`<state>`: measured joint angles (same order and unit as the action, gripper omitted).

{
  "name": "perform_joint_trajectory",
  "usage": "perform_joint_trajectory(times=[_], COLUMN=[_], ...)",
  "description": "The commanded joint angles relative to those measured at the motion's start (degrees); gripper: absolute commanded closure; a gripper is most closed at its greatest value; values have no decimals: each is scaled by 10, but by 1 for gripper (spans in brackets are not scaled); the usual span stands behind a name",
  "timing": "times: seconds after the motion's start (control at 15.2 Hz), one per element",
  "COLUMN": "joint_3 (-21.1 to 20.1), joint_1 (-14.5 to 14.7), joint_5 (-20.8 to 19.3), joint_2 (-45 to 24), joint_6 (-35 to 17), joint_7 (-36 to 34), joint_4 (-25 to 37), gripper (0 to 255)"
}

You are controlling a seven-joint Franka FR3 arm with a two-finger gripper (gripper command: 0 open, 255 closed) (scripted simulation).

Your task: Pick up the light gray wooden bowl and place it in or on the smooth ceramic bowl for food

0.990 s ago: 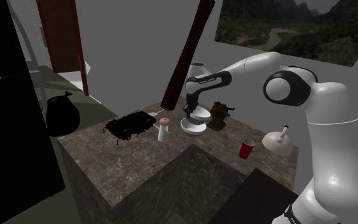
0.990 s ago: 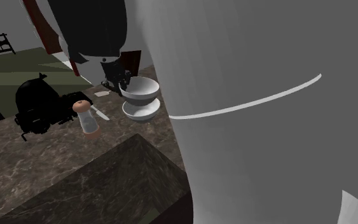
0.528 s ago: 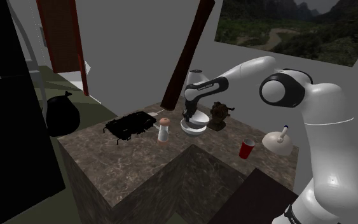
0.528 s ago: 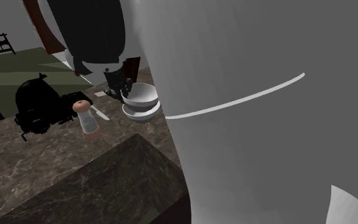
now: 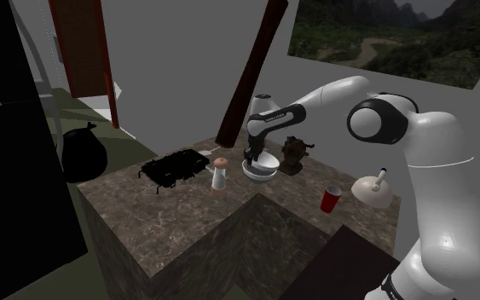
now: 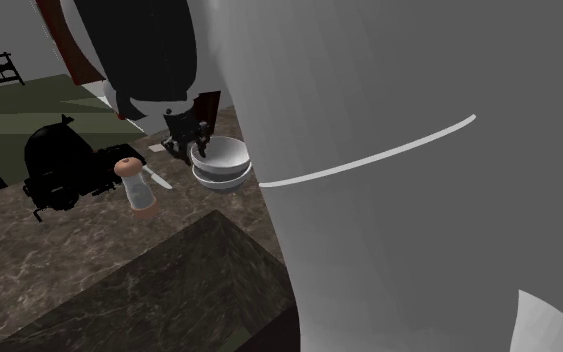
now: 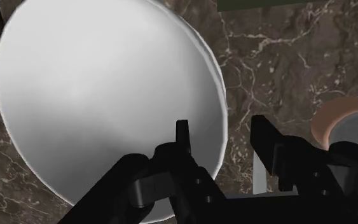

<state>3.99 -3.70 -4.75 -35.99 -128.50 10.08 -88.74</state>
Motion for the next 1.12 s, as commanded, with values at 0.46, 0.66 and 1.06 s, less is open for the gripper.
perform_joint_trajectory(times=[0.46,0.66,1.06], joint_3=[0,0,0], joint_1=[4,5,5], joint_5=[0,0,0], joint_2=[33,41,41], joint_6=[40,50,51], joint_7=[0,0,0], joint_4=[7,10,10], gripper=[0,0,0])
